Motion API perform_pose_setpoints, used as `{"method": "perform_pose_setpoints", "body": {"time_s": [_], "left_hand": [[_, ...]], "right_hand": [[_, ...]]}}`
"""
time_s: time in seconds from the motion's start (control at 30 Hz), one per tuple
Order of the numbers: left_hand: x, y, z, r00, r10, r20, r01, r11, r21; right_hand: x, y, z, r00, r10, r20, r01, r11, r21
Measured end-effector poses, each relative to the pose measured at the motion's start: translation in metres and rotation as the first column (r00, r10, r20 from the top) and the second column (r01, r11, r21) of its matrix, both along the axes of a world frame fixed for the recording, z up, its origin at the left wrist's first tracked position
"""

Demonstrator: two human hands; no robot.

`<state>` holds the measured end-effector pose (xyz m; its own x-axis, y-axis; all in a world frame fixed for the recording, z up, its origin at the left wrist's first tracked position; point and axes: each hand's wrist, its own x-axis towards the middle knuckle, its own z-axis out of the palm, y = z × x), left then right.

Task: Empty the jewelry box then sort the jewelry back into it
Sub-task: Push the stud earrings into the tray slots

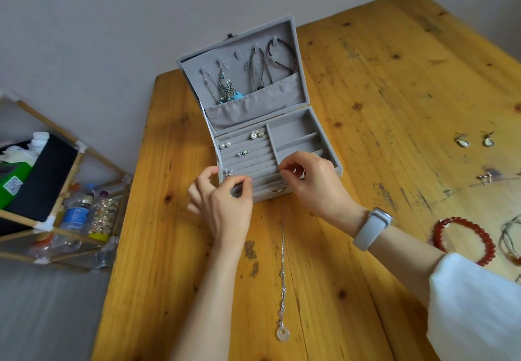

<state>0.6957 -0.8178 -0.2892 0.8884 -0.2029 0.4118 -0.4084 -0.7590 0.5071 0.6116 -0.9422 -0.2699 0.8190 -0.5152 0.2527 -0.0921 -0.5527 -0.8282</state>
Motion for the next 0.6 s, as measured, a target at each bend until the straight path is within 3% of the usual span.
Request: {"method": "perform_pose_setpoints", "body": {"time_s": [0.13, 0.37, 0.6], "left_hand": [[0.001, 0.009, -0.007, 0.991, -0.094, 0.093, 0.093, 0.996, 0.012], [0.003, 0.013, -0.011, 0.975, -0.184, 0.127, 0.194, 0.978, -0.076], [0.001, 0.014, -0.014, 0.974, -0.17, 0.15, 0.169, 0.985, 0.022]], "right_hand": [[0.011, 0.0, 0.0, 0.999, 0.014, -0.038, -0.016, 0.998, -0.056], [0.039, 0.006, 0.003, 0.981, 0.091, -0.173, -0.123, 0.975, -0.185], [0.046, 0.009, 0.0, 0.962, 0.099, -0.256, -0.181, 0.93, -0.319]]}}
